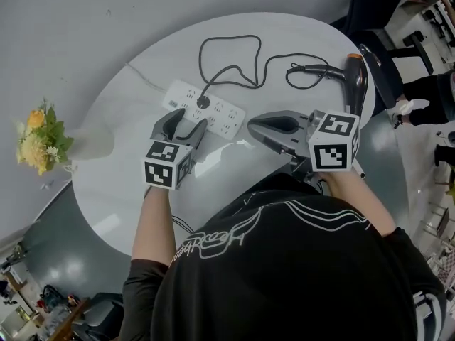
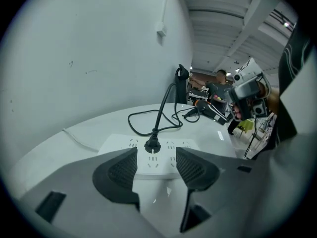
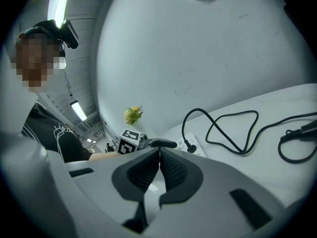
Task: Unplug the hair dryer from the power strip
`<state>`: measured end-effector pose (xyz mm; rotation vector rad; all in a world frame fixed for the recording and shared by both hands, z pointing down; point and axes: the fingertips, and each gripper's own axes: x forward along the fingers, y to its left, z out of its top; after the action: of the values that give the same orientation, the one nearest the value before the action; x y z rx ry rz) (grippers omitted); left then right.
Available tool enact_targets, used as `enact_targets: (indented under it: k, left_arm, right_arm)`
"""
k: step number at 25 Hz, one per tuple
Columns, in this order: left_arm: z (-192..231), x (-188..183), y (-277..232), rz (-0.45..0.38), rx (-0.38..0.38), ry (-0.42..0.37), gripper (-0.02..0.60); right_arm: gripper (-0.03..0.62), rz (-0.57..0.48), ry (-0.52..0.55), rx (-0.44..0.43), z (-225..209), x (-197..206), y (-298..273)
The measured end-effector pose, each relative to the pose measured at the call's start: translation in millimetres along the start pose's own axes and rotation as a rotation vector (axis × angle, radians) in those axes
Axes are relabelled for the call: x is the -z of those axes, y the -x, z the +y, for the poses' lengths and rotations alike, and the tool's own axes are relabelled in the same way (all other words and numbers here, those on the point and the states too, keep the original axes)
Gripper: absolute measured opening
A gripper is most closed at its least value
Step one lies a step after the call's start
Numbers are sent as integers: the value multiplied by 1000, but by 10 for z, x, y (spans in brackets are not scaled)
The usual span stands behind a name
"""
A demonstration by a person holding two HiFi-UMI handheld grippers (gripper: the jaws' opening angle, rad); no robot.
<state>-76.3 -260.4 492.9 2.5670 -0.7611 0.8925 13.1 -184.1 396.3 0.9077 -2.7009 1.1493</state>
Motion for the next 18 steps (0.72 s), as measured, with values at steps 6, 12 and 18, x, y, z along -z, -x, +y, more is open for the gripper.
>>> enact_targets:
  k: [6,12,18]
  left_arm:
    - [112,181,-157,69,-40,-40,224]
    - [115,206,-177,47,-67,-60,219]
    - [123,212,-176,38,-73,-56,219]
  right_arm:
    - [-3,14,-27,20,-102,73,-37]
    - [-3,58,-17,33,-140,165,-140]
    - [-3,80,-17,29,-179,174,-240]
